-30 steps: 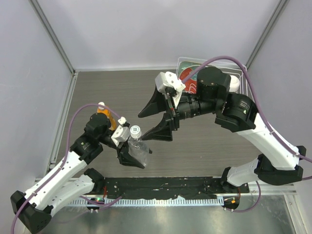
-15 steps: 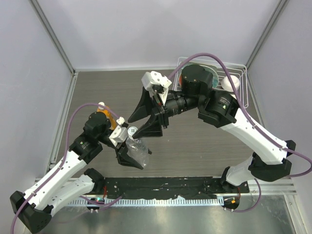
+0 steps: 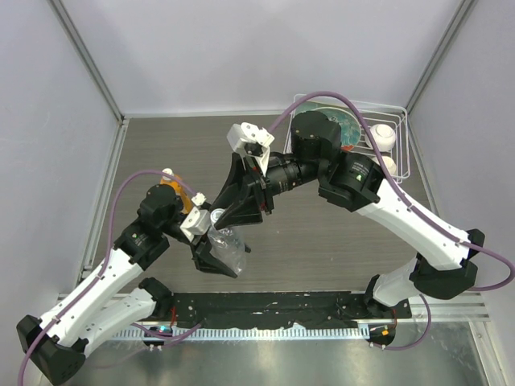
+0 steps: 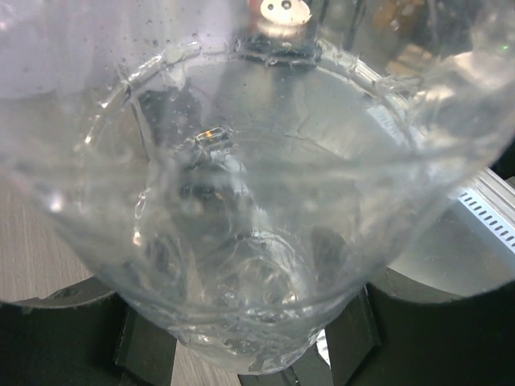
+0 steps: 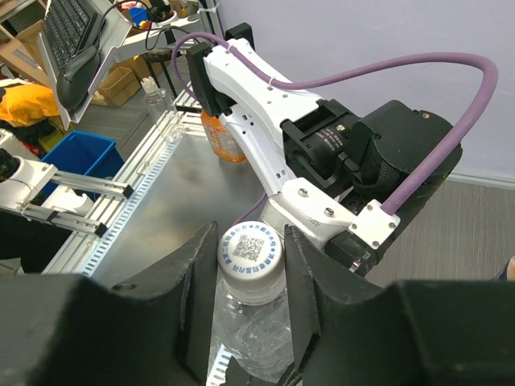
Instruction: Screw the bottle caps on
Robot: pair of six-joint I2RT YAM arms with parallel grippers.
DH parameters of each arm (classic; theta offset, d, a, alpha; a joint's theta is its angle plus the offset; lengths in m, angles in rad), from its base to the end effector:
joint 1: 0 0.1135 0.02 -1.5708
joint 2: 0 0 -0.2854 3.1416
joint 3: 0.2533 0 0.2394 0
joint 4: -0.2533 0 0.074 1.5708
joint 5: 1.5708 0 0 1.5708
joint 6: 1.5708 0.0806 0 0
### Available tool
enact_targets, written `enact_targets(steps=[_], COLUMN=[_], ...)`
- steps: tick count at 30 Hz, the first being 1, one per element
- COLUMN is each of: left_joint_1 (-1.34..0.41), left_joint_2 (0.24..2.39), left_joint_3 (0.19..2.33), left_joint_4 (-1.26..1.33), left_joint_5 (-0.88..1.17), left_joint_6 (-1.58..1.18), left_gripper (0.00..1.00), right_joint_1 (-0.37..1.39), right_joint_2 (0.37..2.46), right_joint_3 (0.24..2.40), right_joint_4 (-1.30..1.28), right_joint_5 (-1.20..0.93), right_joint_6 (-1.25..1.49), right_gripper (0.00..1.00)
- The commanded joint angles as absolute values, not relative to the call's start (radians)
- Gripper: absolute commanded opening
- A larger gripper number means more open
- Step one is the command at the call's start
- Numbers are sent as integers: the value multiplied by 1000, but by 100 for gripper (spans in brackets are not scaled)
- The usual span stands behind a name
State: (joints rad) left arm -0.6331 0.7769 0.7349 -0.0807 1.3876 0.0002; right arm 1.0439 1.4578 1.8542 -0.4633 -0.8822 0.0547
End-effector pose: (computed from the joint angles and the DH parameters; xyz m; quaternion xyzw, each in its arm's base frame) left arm 0.0648 -0.1459 0.3529 0.5819 0.4154 -0.6137 0.3349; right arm 0.0988 0.2935 0.5335 -0.5702 0.4429 0.5884 0.3640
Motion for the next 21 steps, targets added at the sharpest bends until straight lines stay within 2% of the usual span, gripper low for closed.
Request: enact_targets(steps=[1,6,8,10,15,21], left_joint_1=[-634,-634,-634,-634,-634,-634], left_joint_2=[772,772,769,764,758,758], left_joint_3=[778,781,784,788,802,801], left_joint_4=[-64,-64,-64,-64,-69,-41], left_joint_5=[1378,1355,1322,1255,1007,692], left_joint_6=[21,25,28,32,32,25], left_gripper=[0,0,0,0,0,0], right_joint_1=[1040,1037,1028,1020,1014,1014], right_joint_2=[1430,1417,1407,1398,1379,1399], right_joint_3=[1839,1815,1793,1767,1715,1695], right_joint_4=[-396,-397,-400,-425,-532,-583], right_joint_5=[-893,-864,-842,-767,-472,-195], right_joint_6=[71,72,74,66,51,98], right_gripper=[34,25,18,10,1,1])
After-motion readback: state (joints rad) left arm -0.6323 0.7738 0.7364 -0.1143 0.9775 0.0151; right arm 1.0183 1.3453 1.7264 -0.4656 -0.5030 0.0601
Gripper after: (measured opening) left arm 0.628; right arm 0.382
